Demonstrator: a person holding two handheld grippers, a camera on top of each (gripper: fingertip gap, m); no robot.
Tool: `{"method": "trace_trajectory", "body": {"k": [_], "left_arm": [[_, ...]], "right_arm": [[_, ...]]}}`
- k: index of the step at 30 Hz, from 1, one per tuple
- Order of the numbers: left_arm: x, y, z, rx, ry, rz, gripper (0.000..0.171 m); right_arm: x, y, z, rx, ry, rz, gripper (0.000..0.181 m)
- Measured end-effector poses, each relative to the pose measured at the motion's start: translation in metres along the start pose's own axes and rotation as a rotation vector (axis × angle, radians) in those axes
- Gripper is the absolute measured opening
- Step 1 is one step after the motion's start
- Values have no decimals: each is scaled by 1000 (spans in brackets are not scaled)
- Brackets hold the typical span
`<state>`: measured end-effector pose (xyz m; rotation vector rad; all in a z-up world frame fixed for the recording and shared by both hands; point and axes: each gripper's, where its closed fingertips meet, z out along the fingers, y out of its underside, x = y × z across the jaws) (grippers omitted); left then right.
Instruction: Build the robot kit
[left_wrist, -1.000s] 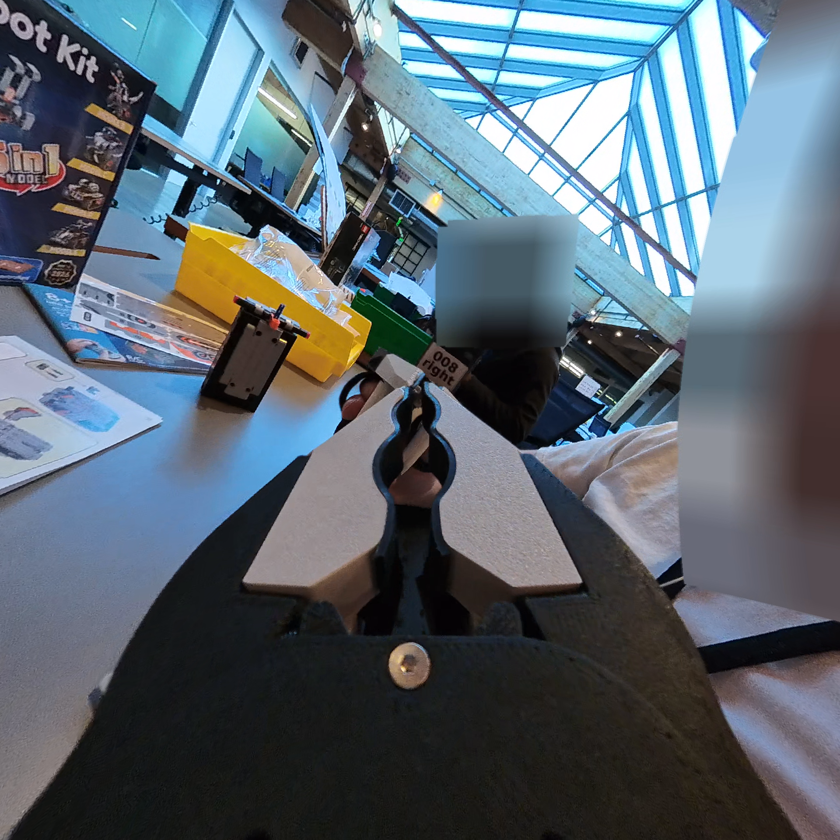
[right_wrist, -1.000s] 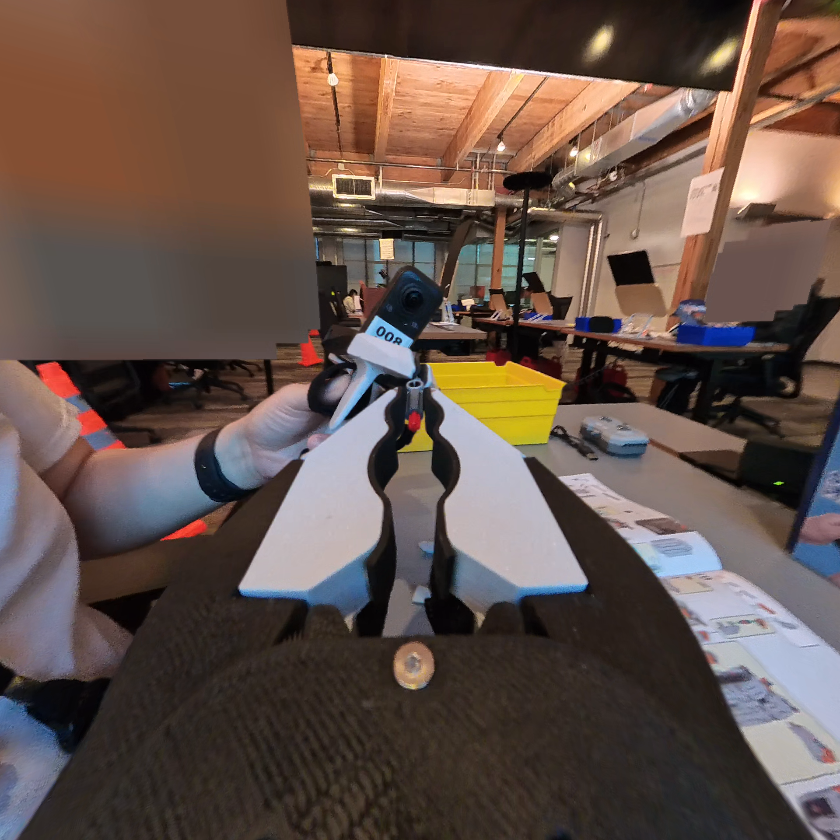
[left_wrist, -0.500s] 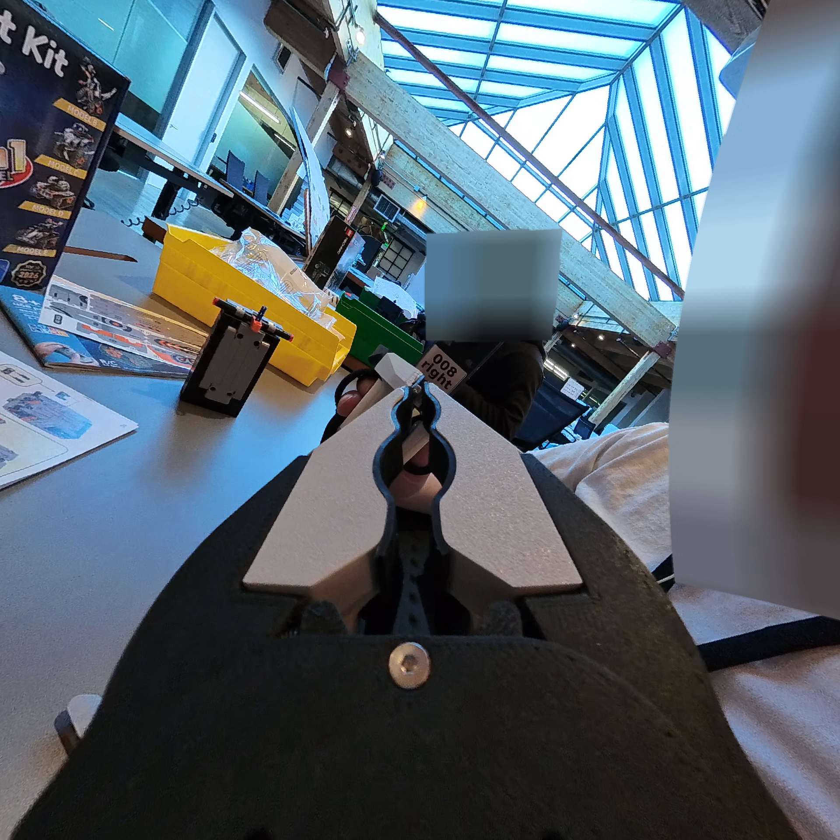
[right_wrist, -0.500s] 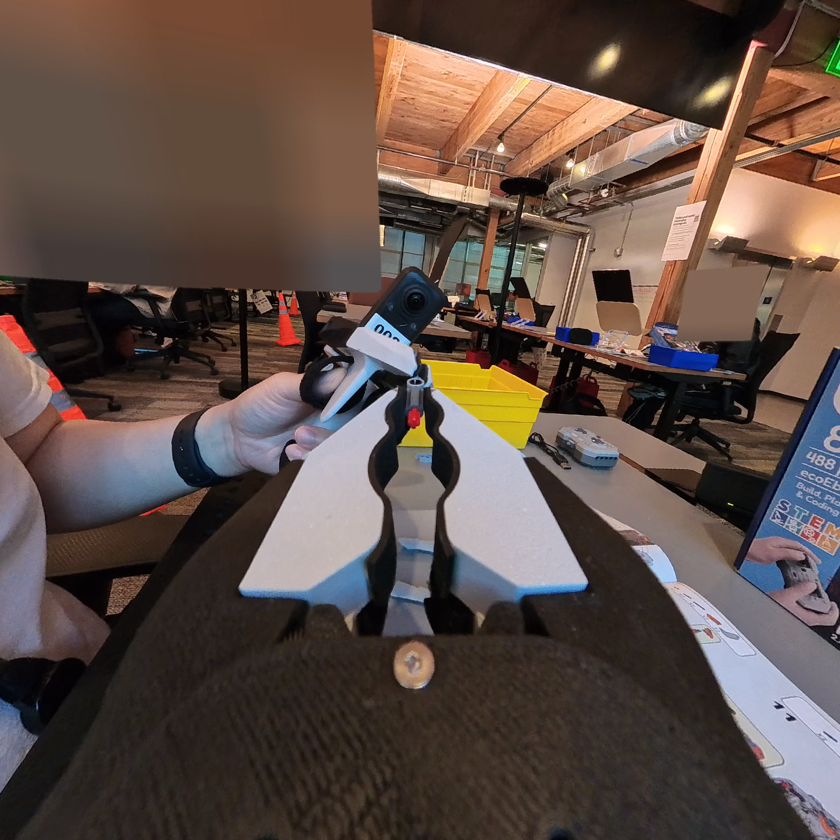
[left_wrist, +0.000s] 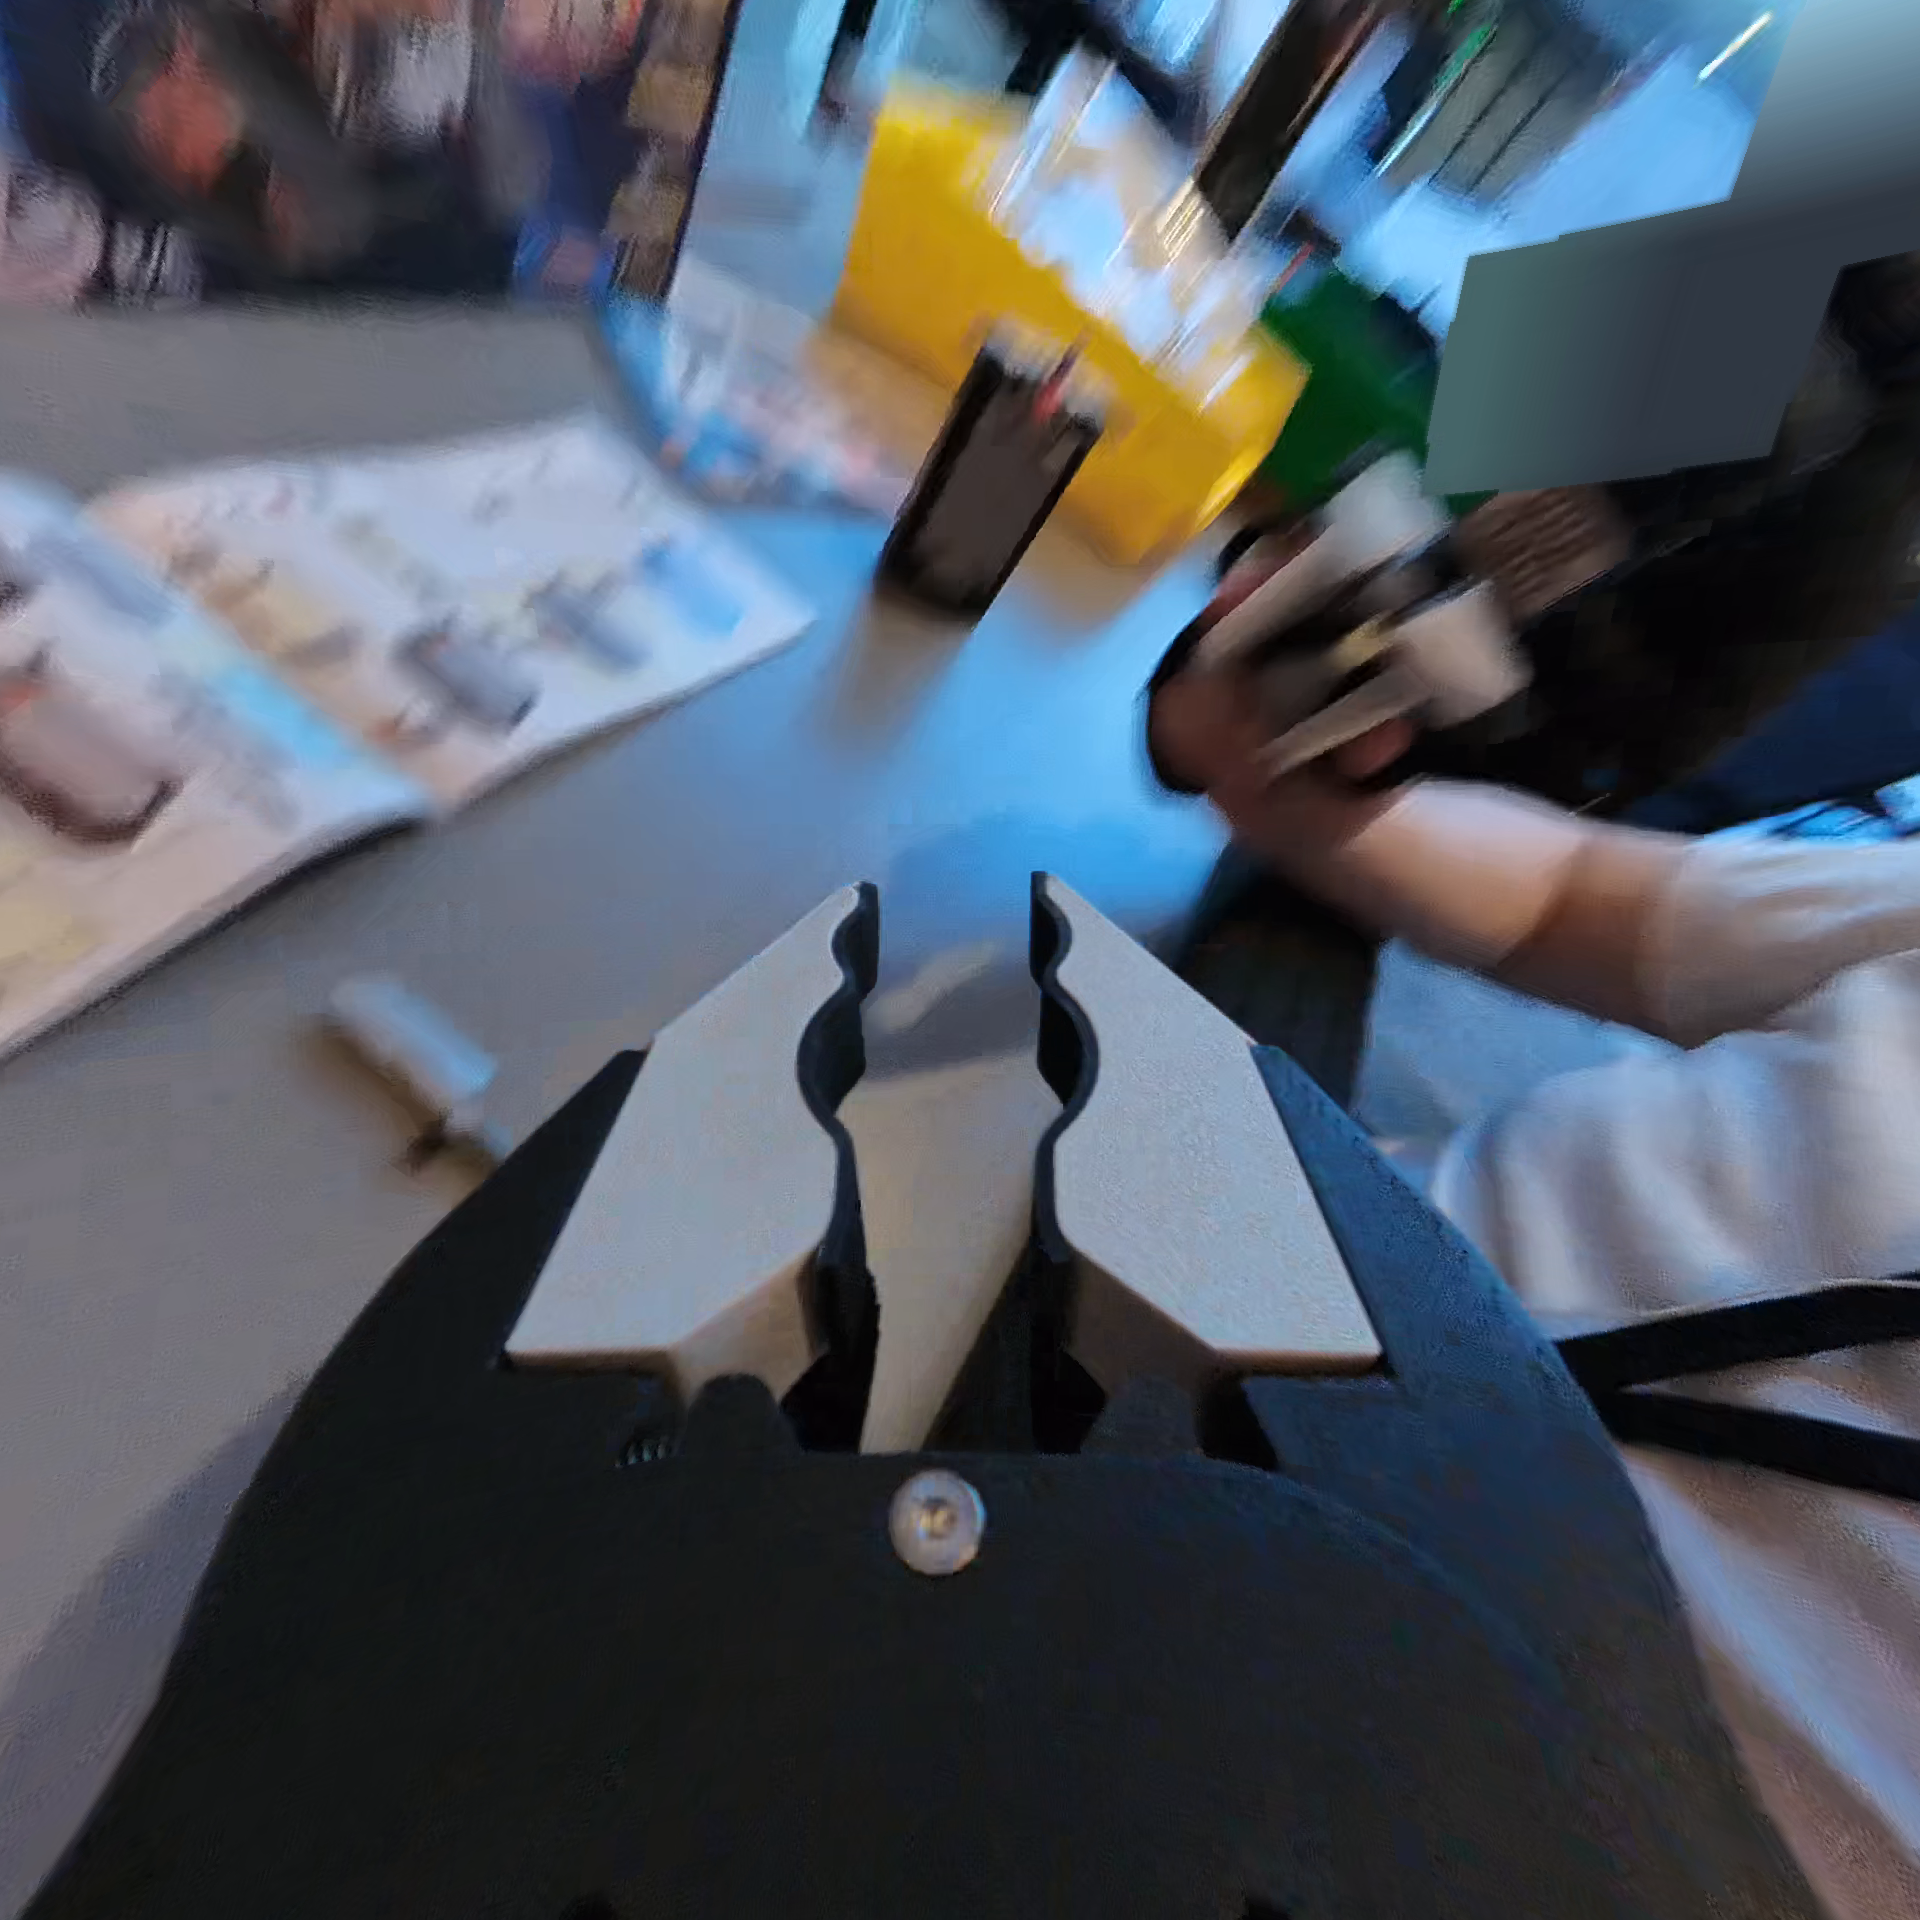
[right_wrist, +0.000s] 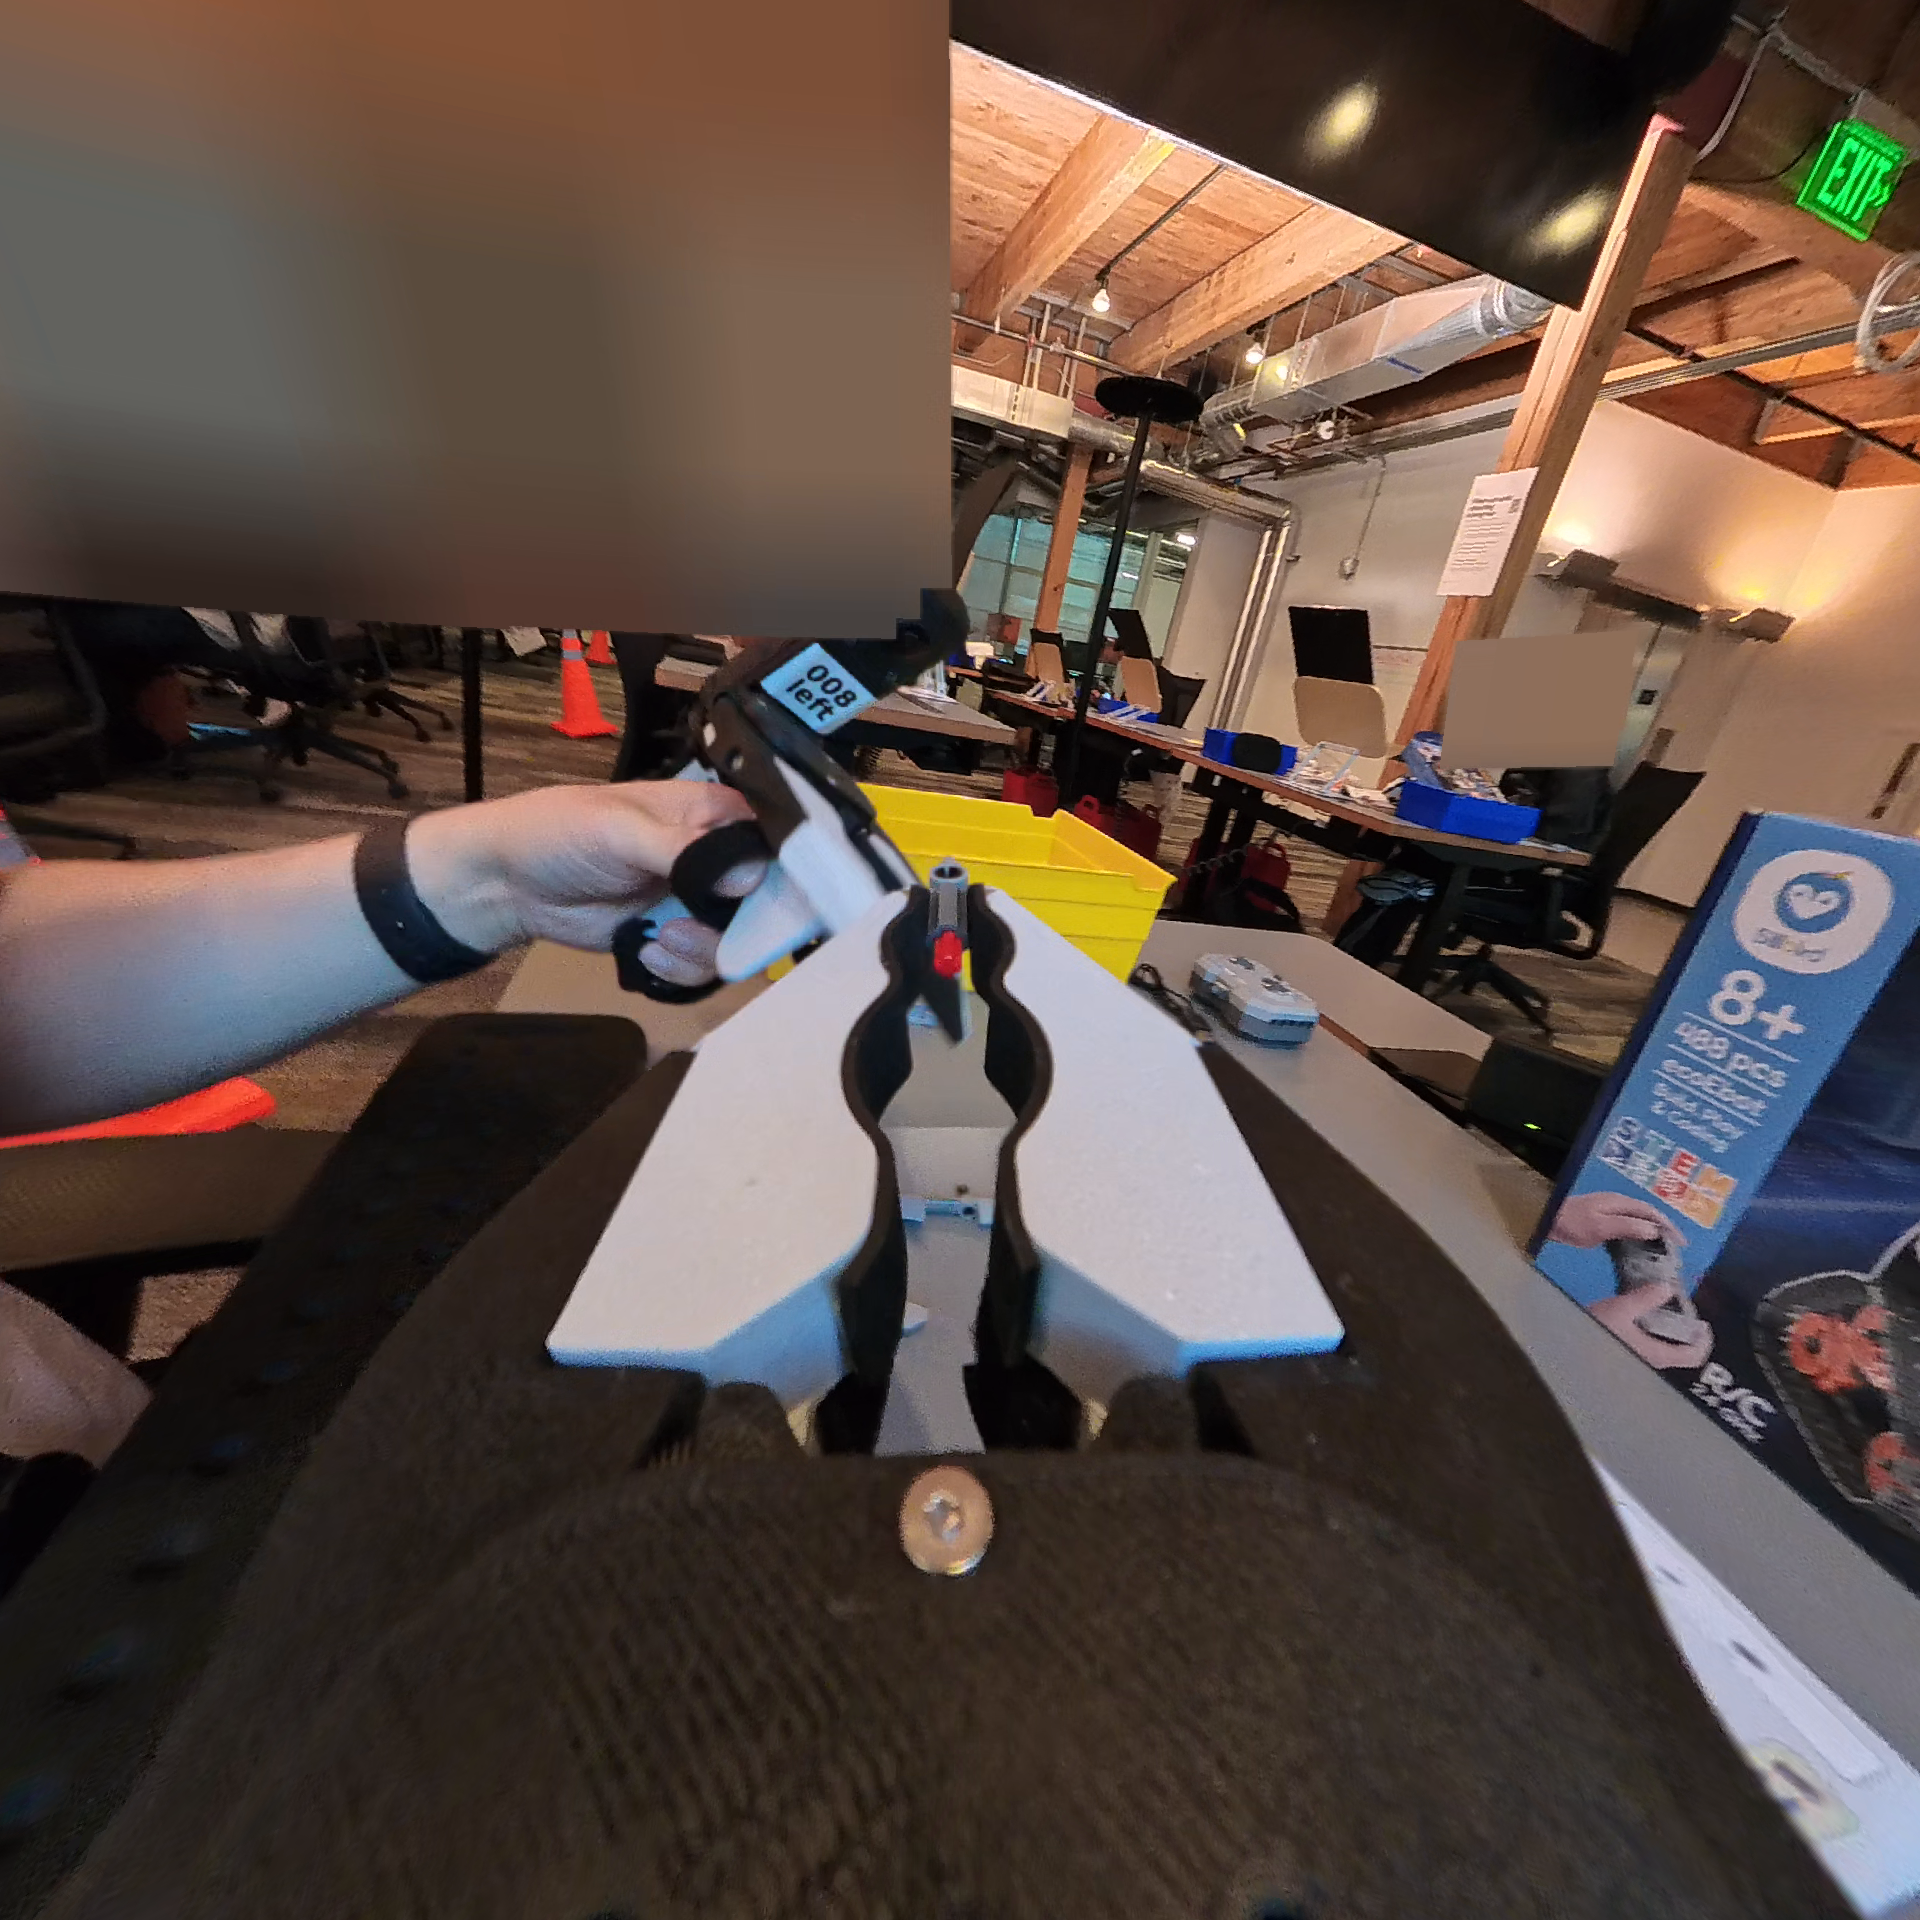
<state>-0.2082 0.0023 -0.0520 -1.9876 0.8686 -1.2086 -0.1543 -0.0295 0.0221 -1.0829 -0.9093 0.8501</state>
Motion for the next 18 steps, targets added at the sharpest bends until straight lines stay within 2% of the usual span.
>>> {"method": "trace_trajectory", "body": {"k": [2, 4, 8, 13, 18], "left_arm": [[-15, 28, 9, -144, -97, -30, 28], [-20, 47, 22, -218, -137, -49, 27], [-44, 74, 33, -352, -334, -38, 36], [-55, 84, 36, -407, -433, -75, 41], [-56, 86, 33, -409, -478, -85, 40]], "right_arm": [[2, 2, 0, -23, 12, -34, 4], [3, 8, 0, -51, 13, -48, 5], [2, 15, 0, -87, 17, -74, 5], [10, 19, -2, -122, 63, -104, 5], [25, 23, -8, -170, 169, -181, 5]]}}
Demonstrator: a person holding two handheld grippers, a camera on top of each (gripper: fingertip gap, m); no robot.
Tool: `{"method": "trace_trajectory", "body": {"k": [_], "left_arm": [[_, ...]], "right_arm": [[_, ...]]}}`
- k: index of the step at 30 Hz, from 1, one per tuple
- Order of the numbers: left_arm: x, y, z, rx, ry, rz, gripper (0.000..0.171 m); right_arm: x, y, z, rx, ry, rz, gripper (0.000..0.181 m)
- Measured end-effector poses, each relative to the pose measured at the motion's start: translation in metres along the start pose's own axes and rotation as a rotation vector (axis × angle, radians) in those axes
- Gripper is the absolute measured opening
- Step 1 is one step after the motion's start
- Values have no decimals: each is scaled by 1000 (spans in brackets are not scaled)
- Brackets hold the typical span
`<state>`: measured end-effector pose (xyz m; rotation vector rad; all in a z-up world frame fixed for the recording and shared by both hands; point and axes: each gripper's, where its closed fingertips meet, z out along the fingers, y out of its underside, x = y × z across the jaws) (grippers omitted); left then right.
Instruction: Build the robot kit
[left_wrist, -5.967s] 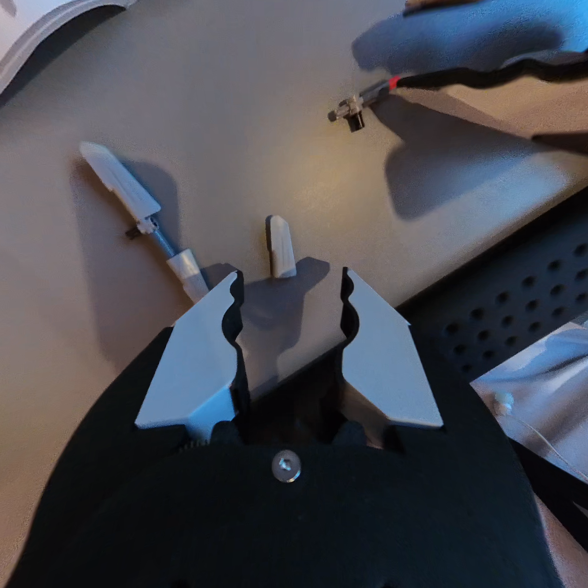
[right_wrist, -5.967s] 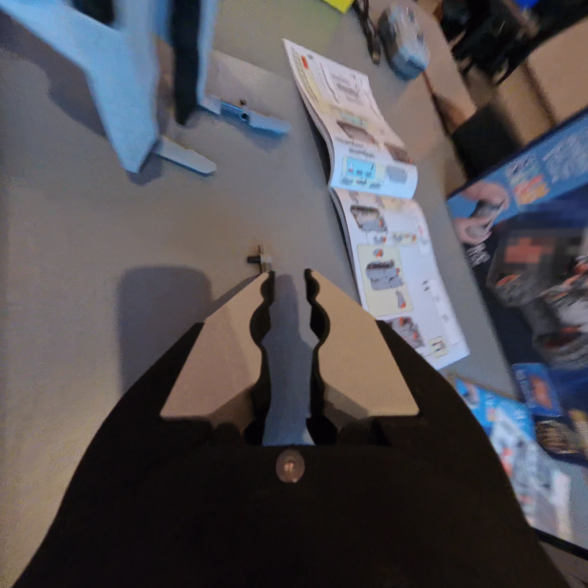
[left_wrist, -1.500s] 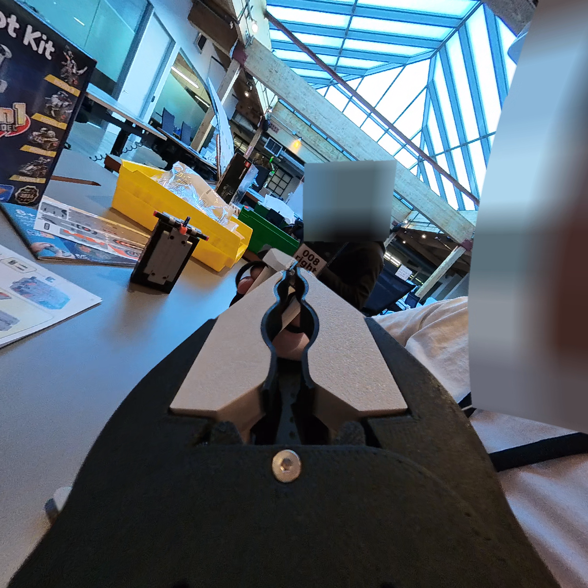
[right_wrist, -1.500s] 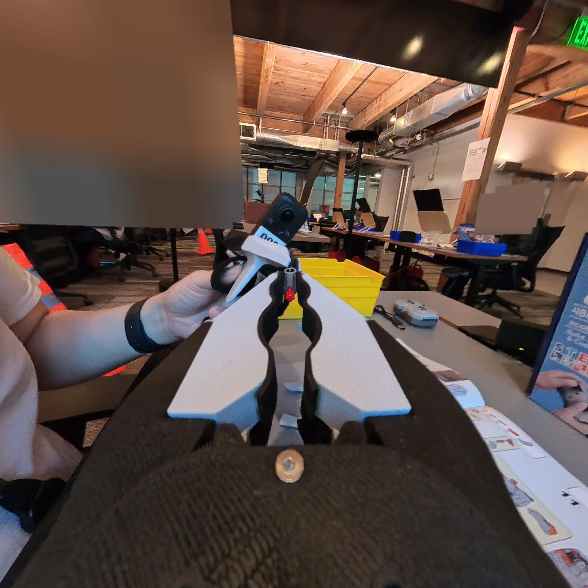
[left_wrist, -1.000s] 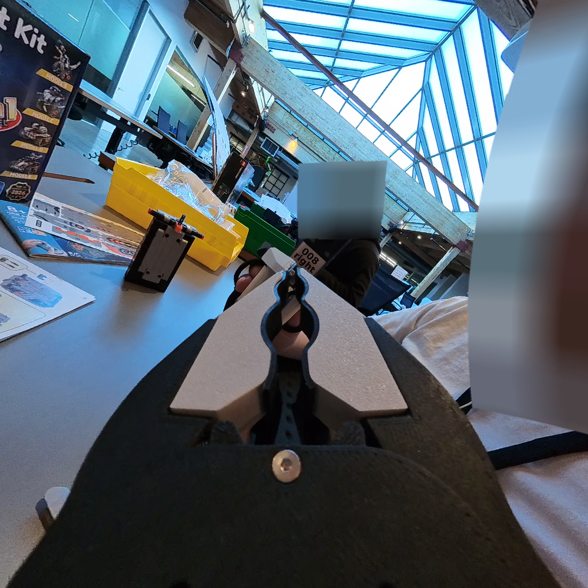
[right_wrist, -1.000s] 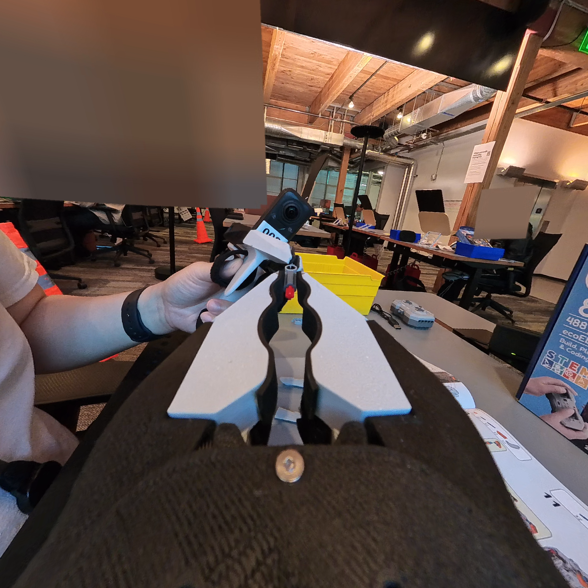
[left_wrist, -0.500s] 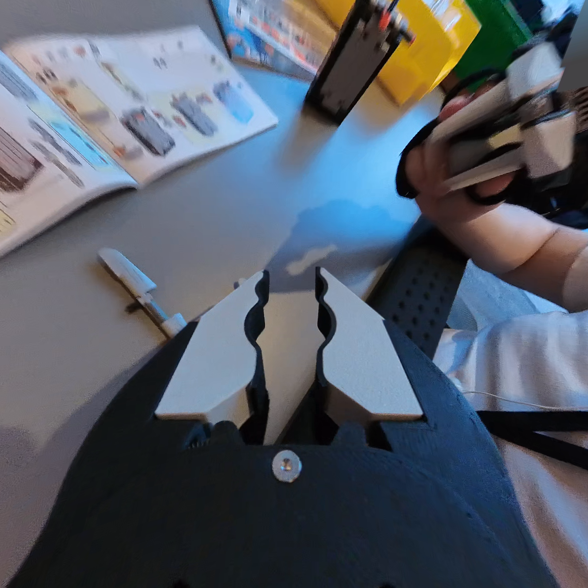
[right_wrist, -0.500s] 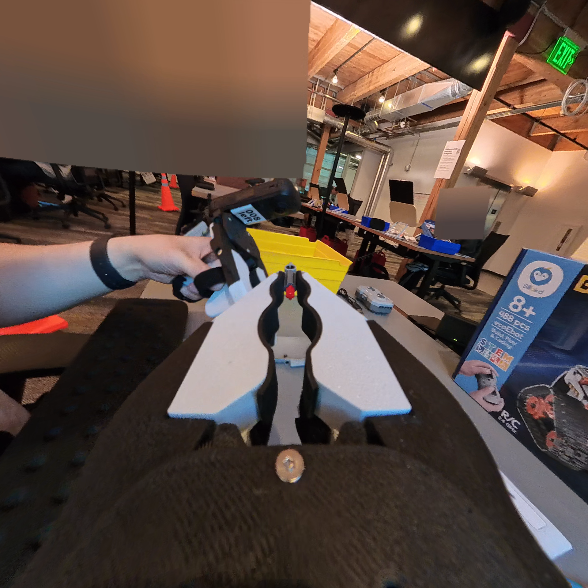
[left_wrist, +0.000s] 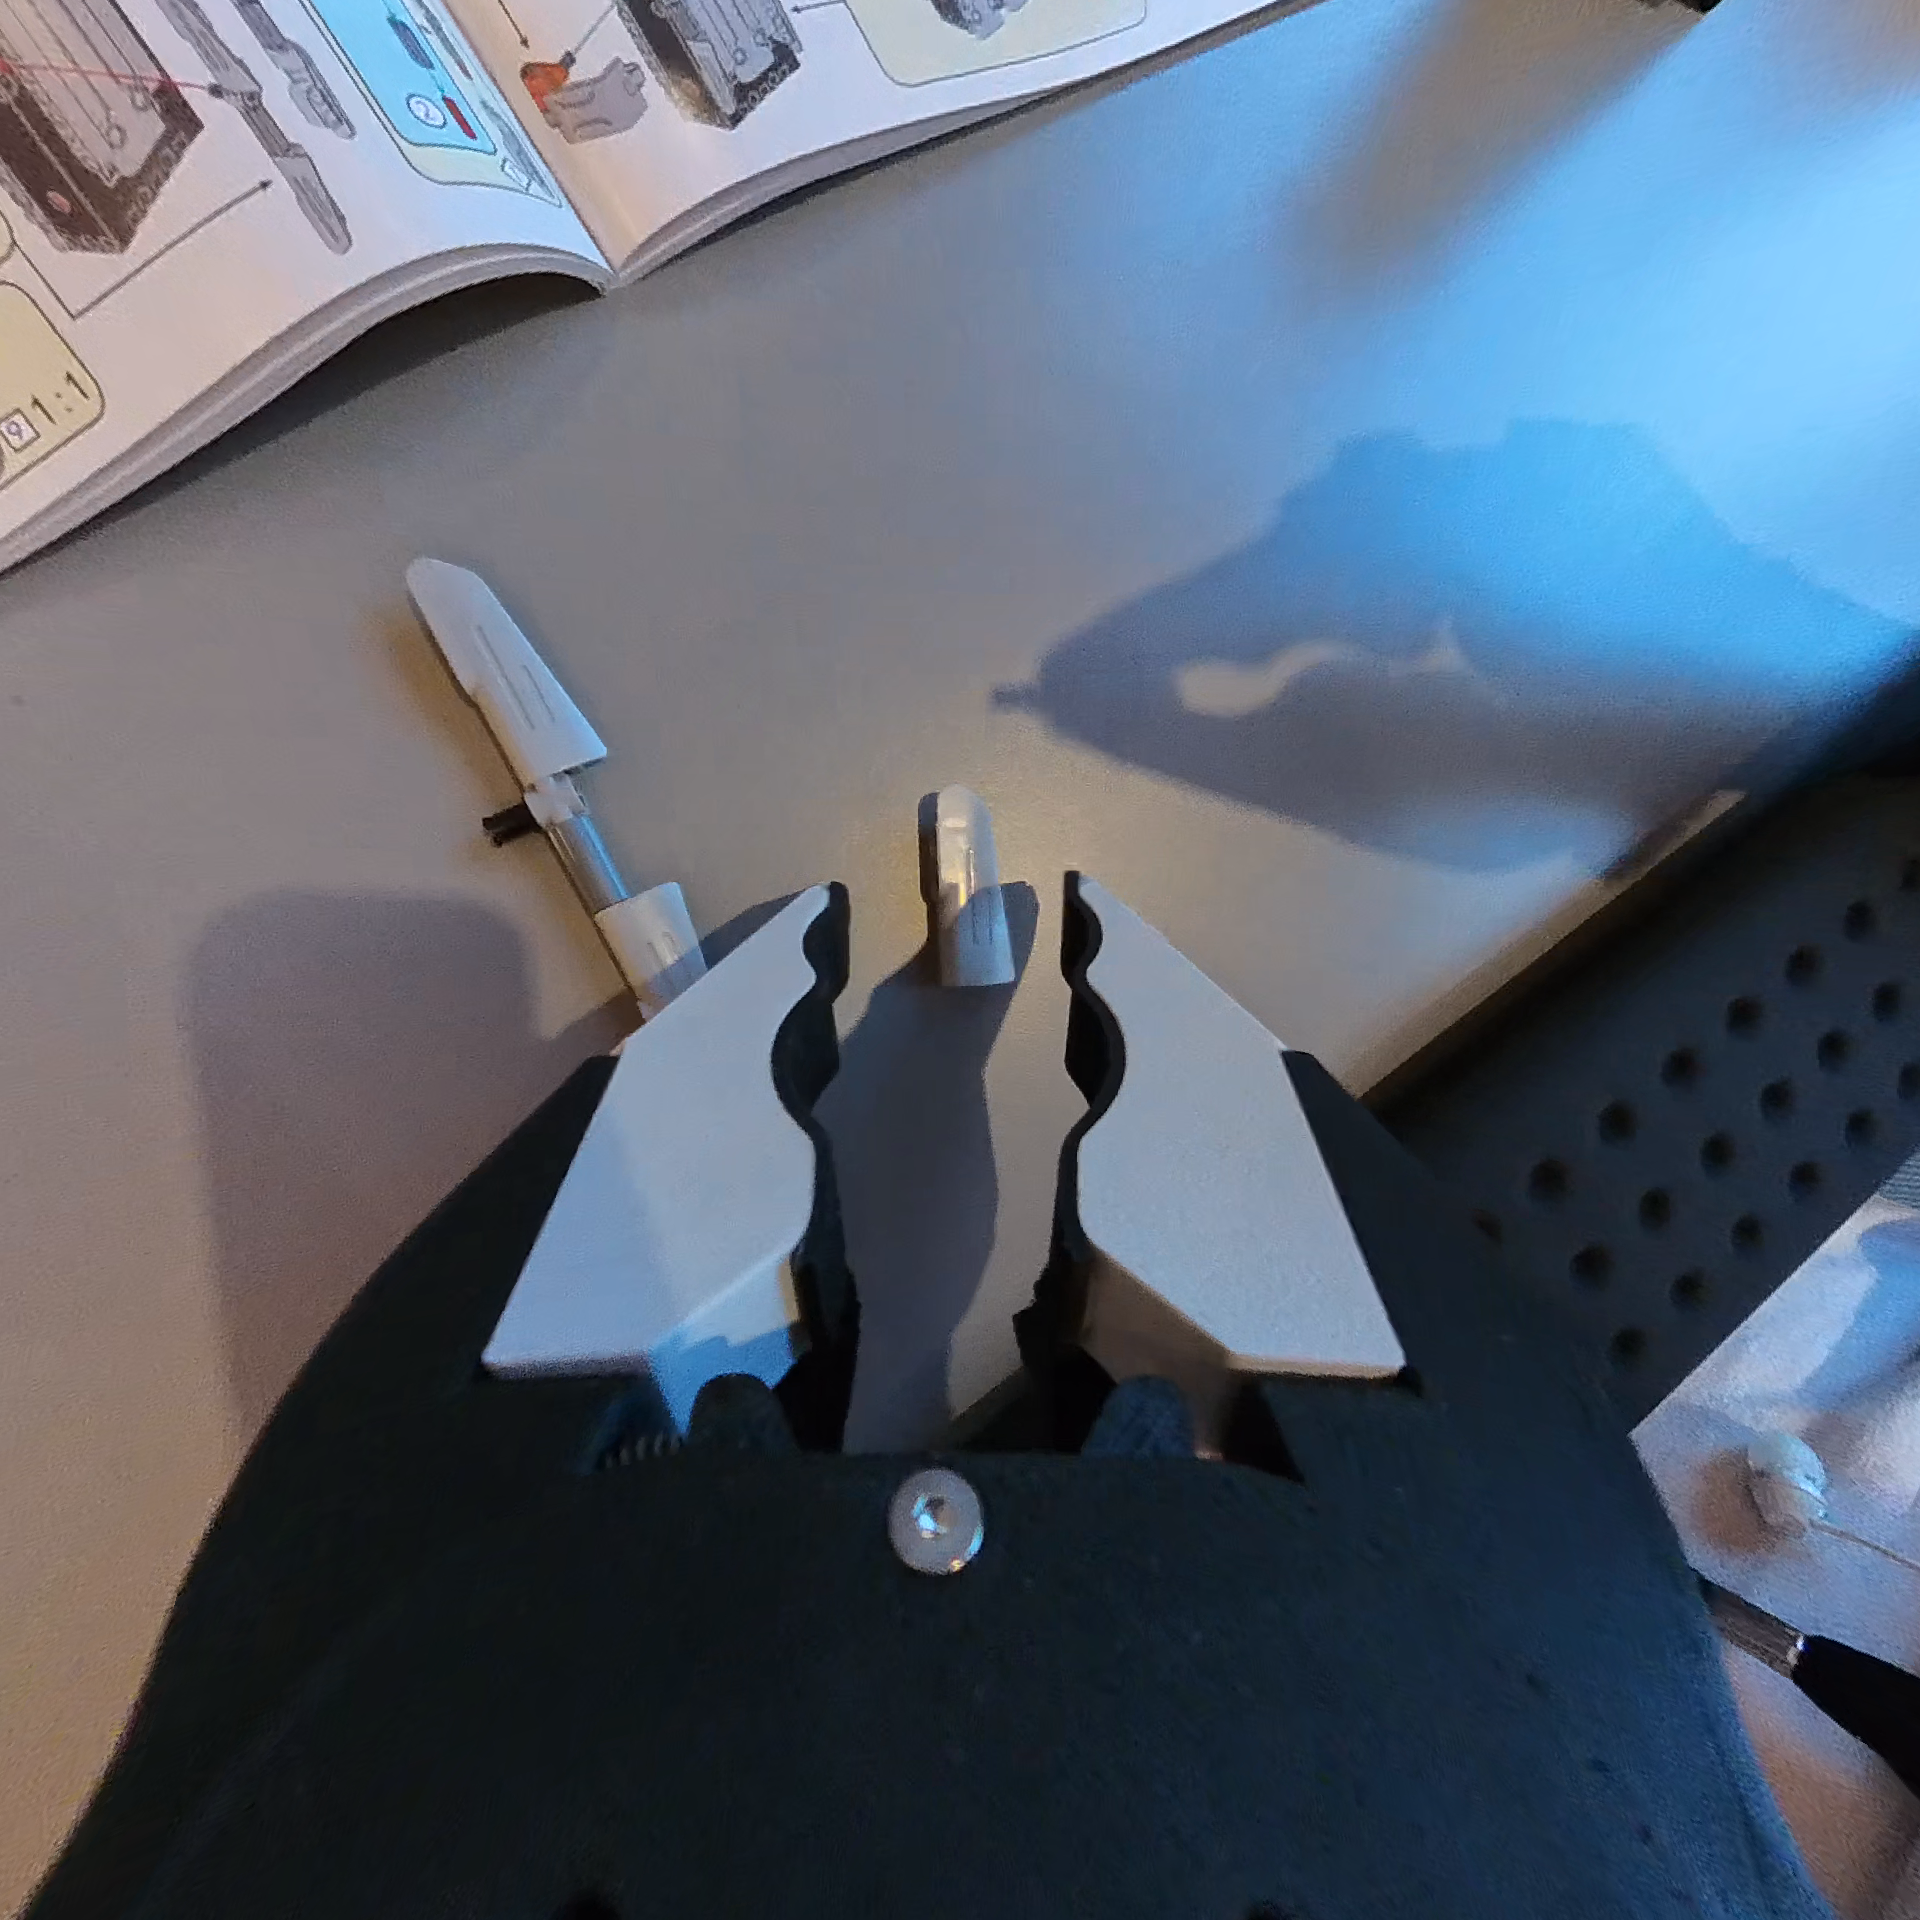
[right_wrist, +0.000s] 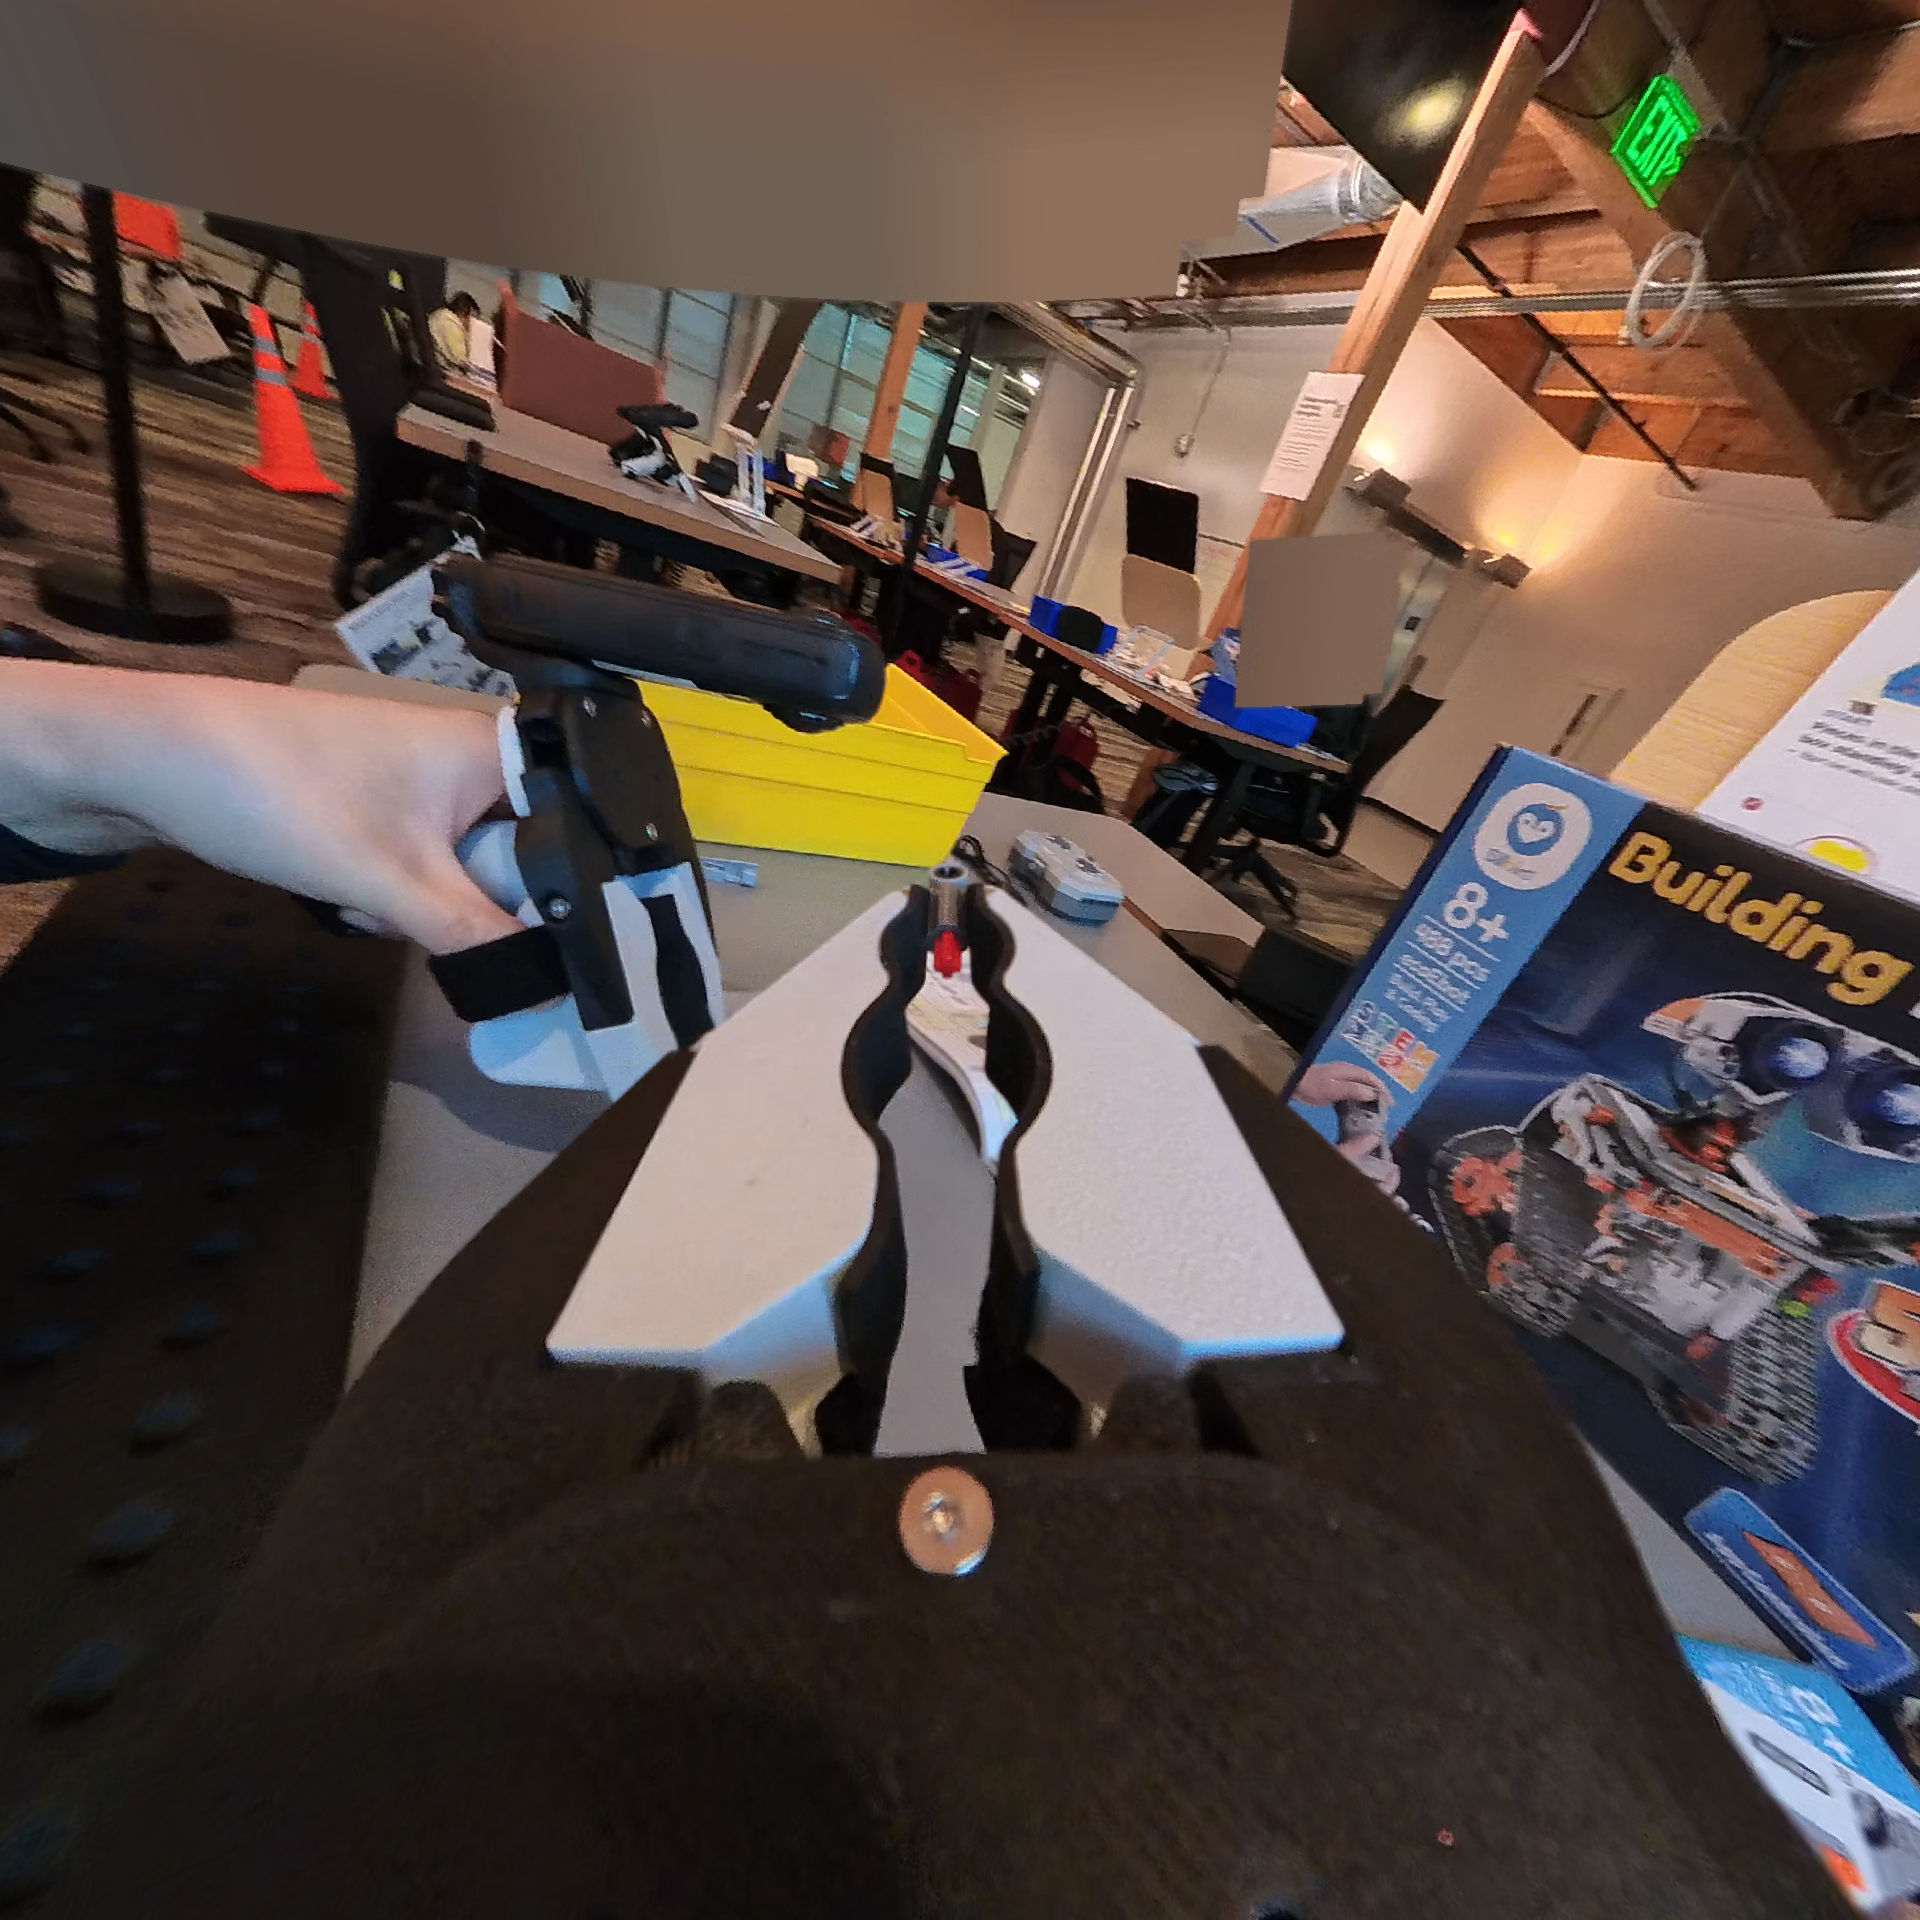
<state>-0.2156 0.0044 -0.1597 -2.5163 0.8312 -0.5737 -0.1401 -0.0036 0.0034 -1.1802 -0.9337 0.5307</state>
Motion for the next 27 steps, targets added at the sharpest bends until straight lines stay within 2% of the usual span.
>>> {"method": "trace_trajectory", "body": {"k": [4, 17, 27], "left_arm": [[-3, 1, 1, -13, -38, 19, 32], [-6, 2, 0, -1, -57, 46, 27], [-8, 3, 3, 23, -210, 204, 20]], "right_arm": [[0, 3, 0, -26, 17, -51, 5], [7, 0, -6, -34, 50, -92, 5], [7, 4, -6, -52, 40, -90, 5]]}}
